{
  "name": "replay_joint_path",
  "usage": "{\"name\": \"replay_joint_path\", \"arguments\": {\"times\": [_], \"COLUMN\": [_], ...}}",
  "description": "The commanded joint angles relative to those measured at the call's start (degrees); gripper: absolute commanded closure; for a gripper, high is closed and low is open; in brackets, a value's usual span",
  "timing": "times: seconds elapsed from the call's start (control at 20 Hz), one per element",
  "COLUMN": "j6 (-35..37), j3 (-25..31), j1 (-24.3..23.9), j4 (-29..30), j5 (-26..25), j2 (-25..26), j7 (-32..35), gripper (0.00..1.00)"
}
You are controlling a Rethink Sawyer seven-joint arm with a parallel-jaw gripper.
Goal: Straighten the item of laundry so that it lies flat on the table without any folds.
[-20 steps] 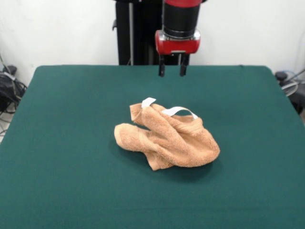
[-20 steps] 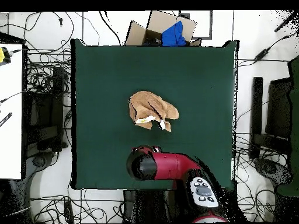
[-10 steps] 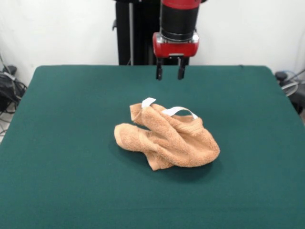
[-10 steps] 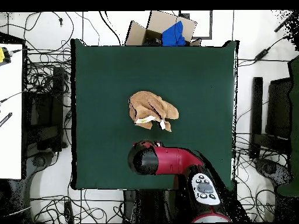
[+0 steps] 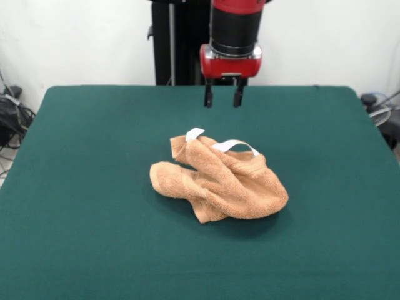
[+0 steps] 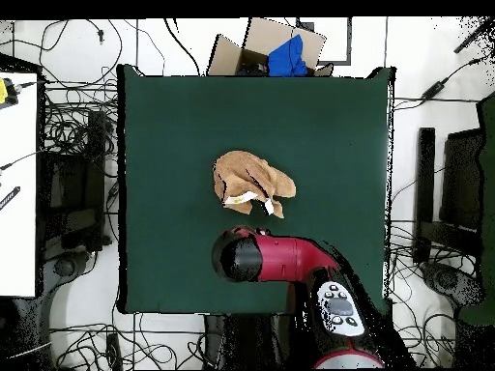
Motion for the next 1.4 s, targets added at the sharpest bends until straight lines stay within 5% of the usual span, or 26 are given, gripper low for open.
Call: {"name": "replay_joint_path", "arguments": {"times": [0.05, 1.4], "j6": [7.28, 9.84], "j3": [4.56, 5.50], "j1": [2.07, 2.51], "j4": [-5.25, -10.16], "j5": [3.26, 3.95], "j2": [0.21, 2.00], "j7": [6.28, 5.63], "gripper": [0.00, 0.00]}}
